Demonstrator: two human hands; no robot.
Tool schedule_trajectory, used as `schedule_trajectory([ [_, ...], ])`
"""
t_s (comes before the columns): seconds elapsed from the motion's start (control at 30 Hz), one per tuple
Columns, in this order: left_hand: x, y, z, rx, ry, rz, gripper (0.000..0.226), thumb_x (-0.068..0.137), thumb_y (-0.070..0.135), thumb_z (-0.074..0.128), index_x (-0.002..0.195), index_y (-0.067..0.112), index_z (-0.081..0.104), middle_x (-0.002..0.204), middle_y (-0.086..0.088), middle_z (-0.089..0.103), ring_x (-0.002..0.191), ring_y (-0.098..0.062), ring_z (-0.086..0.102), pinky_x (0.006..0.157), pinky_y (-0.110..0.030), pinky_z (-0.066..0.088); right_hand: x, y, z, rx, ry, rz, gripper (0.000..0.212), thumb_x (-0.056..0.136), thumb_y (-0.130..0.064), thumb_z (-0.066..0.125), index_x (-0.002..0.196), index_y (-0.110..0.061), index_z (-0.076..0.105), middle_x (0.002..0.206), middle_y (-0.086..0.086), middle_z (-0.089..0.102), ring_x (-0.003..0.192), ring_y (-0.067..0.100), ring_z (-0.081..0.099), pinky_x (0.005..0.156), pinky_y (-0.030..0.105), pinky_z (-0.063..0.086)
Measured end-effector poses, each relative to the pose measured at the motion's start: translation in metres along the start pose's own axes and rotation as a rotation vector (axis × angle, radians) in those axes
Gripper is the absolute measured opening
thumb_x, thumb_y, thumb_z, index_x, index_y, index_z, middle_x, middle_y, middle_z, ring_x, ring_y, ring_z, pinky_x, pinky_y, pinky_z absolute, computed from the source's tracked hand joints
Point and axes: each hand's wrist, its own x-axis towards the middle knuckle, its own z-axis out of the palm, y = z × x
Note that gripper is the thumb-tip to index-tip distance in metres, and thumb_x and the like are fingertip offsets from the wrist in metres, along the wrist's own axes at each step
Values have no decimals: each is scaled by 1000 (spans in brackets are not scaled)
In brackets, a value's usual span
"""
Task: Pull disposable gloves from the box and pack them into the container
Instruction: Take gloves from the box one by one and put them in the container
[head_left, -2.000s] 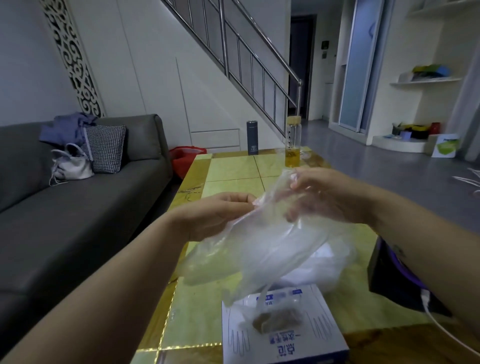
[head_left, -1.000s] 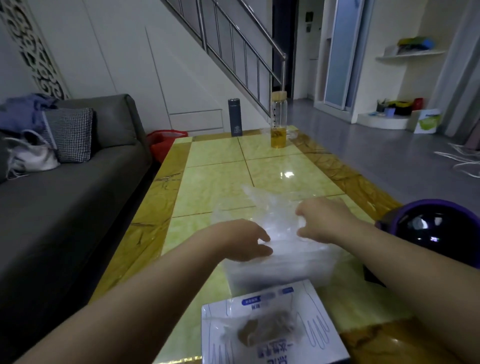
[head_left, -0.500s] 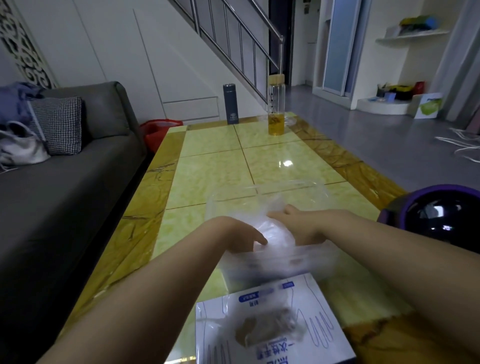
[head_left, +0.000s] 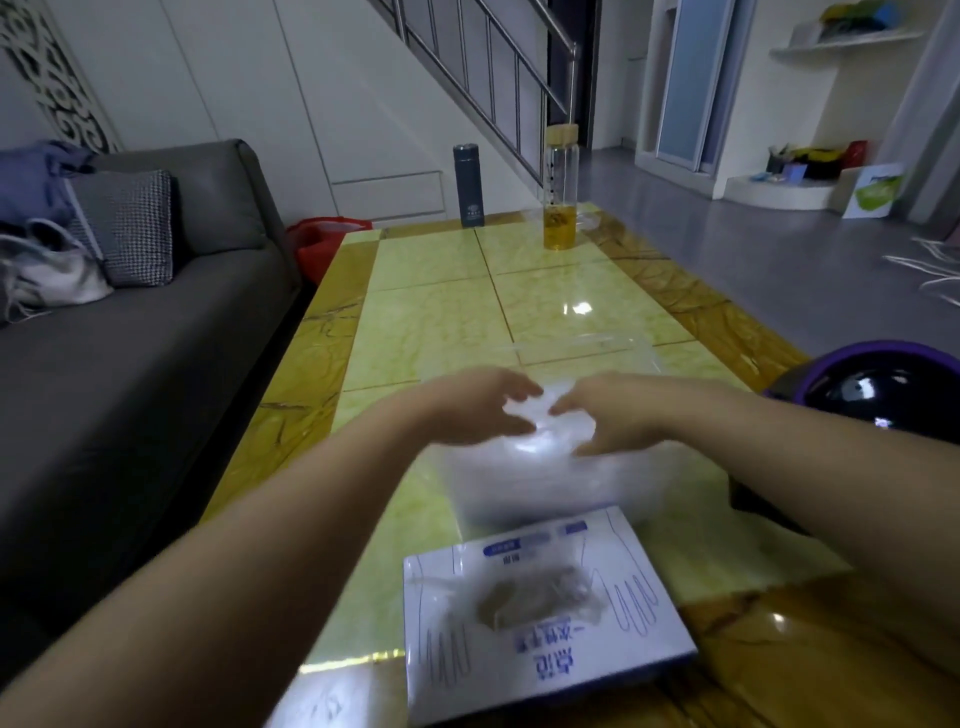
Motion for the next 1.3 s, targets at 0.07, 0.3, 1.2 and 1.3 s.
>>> schedule_trajectory([
  [0.07,-27,6,-6,-86,219,67,32,93,21,58,124,22,57,121,9,61,100,0,58,84,-8,45,-35,-10,-10,112,278,-79,45,87,-36,65,129,-21,56,128,-2,58,107,12,57,86,22,44],
  [0.3,-106,16,62,163,129,-47,30,89,41,59,116,28,60,109,8,62,96,-9,59,82,-29,51,-103,-46,43,365,221,-87,29,85,-46,64,102,-22,61,81,-10,62,74,2,58,64,19,48],
  [1.2,-146,21,17,-1543,540,99,24,82,16,54,101,1,53,106,-17,65,97,-27,64,75,-32,56,-130,-76,33,2008,161,97,53,63,-12,73,112,-8,53,85,10,70,75,21,66,67,32,57],
  [1.3,-155,20,18,-1547,525,153,8,83,14,48,78,8,49,96,-10,70,95,-24,67,79,-33,56,-130,-68,21,2048,459,63,47,73,3,68,111,-15,48,83,13,69,71,20,66,62,29,57],
])
